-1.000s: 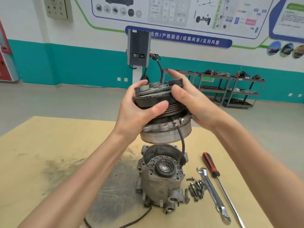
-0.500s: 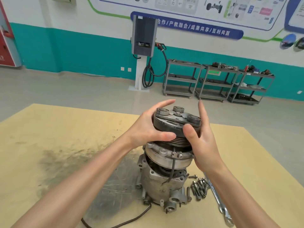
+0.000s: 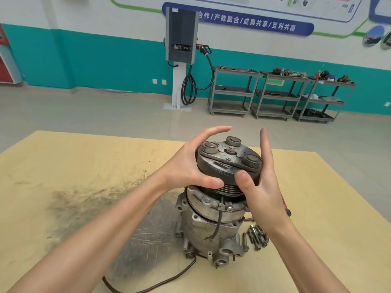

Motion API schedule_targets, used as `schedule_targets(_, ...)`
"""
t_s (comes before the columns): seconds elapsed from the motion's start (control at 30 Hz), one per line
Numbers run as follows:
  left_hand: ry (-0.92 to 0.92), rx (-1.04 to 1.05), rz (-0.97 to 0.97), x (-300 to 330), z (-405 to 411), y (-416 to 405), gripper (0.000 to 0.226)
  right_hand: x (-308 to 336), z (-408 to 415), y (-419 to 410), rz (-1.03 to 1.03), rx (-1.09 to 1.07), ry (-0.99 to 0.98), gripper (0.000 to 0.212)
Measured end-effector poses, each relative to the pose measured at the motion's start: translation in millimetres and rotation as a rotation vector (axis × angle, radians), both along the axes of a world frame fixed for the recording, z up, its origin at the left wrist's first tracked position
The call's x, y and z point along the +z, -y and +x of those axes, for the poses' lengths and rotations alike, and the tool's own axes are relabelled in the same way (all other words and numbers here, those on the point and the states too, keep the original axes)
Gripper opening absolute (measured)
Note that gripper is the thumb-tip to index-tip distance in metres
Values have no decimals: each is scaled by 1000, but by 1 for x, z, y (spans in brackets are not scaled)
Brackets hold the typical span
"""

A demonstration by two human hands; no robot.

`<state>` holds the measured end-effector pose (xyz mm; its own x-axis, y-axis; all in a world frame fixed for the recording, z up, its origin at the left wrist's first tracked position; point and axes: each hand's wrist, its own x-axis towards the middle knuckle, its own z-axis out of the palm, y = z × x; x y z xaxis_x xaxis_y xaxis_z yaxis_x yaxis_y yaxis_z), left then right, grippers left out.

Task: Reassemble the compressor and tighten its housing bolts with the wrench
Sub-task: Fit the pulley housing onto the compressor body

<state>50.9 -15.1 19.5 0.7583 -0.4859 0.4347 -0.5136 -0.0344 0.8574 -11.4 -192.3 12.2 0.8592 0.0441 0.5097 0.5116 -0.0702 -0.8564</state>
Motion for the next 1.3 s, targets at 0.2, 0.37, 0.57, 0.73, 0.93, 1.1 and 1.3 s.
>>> schedule_targets(0.2,16,-29,7,-7,4,-2,105,-5,1,-3,23,7,-2,113)
schedule_targets(0.37,5,-82,22,-9,5,-6,108,-8,0,-4,31,42,-9,111)
schedule_targets(0.57,6,-116,72,-3,5,-9,113,-9,-3,-6,12,27,10,113)
schedule_targets(0.73,62,-129,147,0,3,-13,120,-9,-6,-4,-27,23,4,118)
schedule_targets(0.93,73,-159,199,4,0,-15,122,-7,-10,-1,-80,27,11,121)
schedule_targets(1.1,49,-201,224,9,-4,-15,124,-6,-12,1,-109,39,13,129)
schedule_targets(1.3,-58,-200,356,17,-6,-27,137,-3,-11,1,-133,20,16,126)
